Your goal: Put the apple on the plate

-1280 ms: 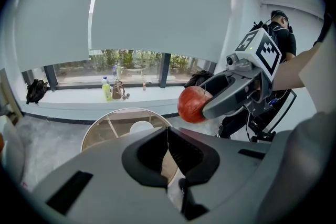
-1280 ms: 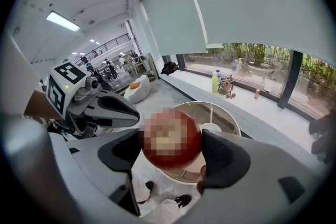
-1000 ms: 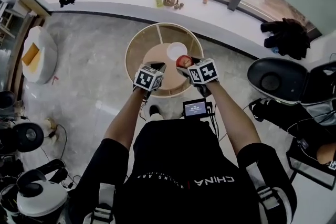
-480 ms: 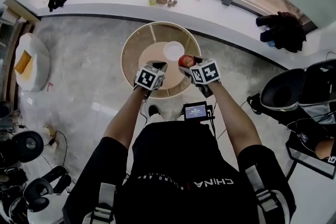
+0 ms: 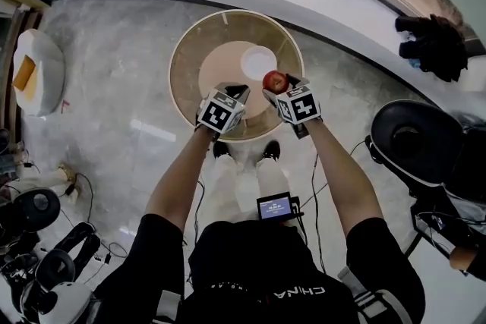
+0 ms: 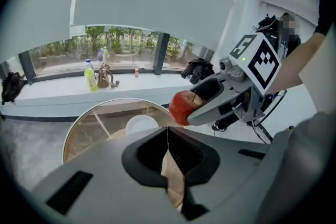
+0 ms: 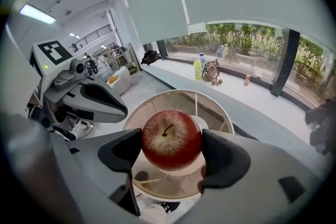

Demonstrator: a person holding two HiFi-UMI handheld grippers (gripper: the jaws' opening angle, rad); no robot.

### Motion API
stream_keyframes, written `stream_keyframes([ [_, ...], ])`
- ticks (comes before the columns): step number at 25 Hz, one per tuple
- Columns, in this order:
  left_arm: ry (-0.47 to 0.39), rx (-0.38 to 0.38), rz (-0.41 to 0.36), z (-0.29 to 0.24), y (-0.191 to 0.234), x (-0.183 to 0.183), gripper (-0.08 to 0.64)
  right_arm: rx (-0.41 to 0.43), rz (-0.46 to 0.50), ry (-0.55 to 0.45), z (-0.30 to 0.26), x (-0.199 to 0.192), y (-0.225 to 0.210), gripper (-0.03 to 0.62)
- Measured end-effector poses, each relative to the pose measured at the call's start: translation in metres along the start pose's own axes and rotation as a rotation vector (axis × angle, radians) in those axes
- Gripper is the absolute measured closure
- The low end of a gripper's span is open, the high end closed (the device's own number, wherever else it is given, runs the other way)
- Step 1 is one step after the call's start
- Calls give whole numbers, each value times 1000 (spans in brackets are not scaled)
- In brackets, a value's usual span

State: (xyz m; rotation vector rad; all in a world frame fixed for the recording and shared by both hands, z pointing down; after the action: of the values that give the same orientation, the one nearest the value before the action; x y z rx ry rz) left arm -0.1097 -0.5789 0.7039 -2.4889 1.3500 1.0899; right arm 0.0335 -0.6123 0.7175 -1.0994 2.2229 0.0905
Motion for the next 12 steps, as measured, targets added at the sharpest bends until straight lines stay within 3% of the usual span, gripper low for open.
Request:
stream_keyframes([
  [6,-22,34,89,-94,63,-25,541,-64,2,-20,-121,-11,-56,239],
  [9,-42,53,158,-136,85,-40,541,-67,-1,-35,-174,-15,-78,239],
  [12,-32,65,181,-168,99,-57,541,-67,12,-36,-219,-22,-92,239],
])
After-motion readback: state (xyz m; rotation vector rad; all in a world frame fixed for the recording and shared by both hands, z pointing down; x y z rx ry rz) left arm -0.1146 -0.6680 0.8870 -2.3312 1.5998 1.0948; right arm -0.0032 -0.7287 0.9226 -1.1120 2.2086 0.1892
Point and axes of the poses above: the fingertips, and each gripper's own axes: z backward along the fingers, y to its left, x out of its top, the point moved 7 cm from there along z, backward along the fingers
